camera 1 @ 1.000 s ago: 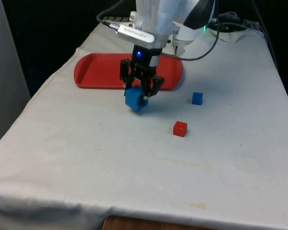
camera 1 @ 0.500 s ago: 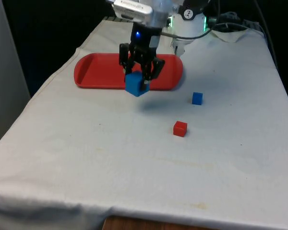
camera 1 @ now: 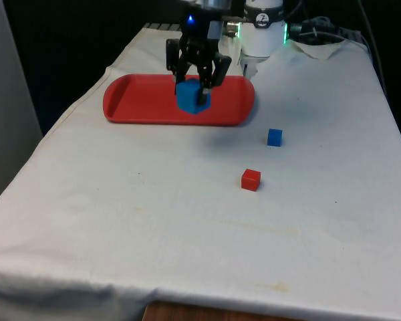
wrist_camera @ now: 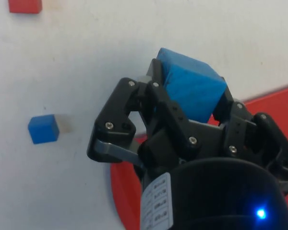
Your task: Pick up the largest block and place it onto the tray.
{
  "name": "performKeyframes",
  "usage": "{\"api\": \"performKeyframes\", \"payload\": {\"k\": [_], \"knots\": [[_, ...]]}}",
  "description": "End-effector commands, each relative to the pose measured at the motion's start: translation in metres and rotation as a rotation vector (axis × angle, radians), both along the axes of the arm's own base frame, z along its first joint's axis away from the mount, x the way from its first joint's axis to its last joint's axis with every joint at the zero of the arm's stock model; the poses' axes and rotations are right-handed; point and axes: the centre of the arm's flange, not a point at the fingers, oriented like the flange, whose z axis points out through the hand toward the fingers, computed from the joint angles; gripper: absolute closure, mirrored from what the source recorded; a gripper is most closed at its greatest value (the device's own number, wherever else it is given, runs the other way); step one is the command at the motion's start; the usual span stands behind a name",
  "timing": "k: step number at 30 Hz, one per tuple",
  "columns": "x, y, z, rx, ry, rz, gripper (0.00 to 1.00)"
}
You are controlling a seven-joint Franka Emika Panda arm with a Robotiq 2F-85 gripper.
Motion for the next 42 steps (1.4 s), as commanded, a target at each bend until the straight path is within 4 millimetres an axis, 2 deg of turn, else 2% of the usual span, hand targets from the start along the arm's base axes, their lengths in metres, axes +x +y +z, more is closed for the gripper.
{"api": "performKeyframes", "payload": {"k": [1, 10, 17, 18, 25, 27, 36, 37, 42], "knots": [[-0.004, -0.003, 0.005, -0.006, -0.008, -0.001, 0.96], [-0.022, -0.004, 0.013, 0.026, -0.010, 0.004, 0.96], [-0.044, -0.012, 0.017, 0.039, -0.018, 0.011, 0.96], [-0.041, -0.009, 0.018, 0.050, -0.010, 0.012, 0.96], [-0.064, -0.019, 0.015, 0.056, -0.009, 0.035, 0.96], [-0.062, -0.017, 0.015, 0.065, -0.003, 0.035, 0.96], [-0.092, -0.030, 0.009, 0.081, 0.005, 0.066, 0.96], [-0.088, -0.028, 0.010, 0.089, 0.010, 0.065, 0.96], [-0.106, -0.037, 0.006, 0.094, 0.008, 0.084, 0.96]]}}
